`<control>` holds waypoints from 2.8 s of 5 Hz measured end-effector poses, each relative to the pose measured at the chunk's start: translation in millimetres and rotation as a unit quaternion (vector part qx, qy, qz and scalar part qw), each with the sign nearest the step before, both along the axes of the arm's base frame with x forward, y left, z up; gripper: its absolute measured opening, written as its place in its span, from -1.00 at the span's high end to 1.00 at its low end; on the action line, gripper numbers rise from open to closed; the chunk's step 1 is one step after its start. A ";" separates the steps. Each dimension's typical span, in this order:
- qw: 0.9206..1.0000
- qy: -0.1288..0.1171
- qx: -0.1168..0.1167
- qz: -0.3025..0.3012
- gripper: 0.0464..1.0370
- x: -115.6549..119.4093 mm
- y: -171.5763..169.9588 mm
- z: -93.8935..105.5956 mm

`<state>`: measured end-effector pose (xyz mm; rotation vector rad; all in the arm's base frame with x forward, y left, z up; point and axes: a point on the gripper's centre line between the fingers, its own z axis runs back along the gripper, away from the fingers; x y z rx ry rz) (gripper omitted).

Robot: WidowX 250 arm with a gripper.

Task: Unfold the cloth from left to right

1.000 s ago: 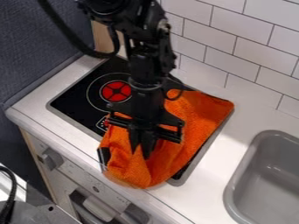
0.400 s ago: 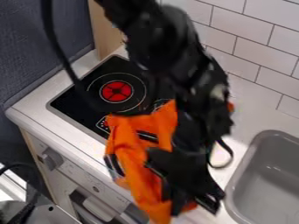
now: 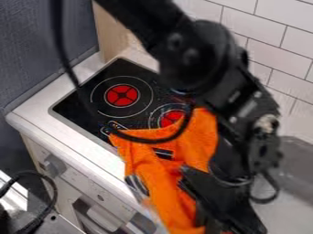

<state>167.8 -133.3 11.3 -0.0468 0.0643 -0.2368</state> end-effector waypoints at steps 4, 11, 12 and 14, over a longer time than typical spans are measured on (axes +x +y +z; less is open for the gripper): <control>0.998 0.030 0.010 -0.062 0.66 4.4 -29.7 -33.2; 0.975 -0.025 0.017 0.222 -0.93 106.9 138.8 85.5; 0.961 -0.009 0.013 0.275 -0.93 113.6 177.6 78.4; 0.948 0.001 0.010 0.319 -0.93 110.1 224.4 69.1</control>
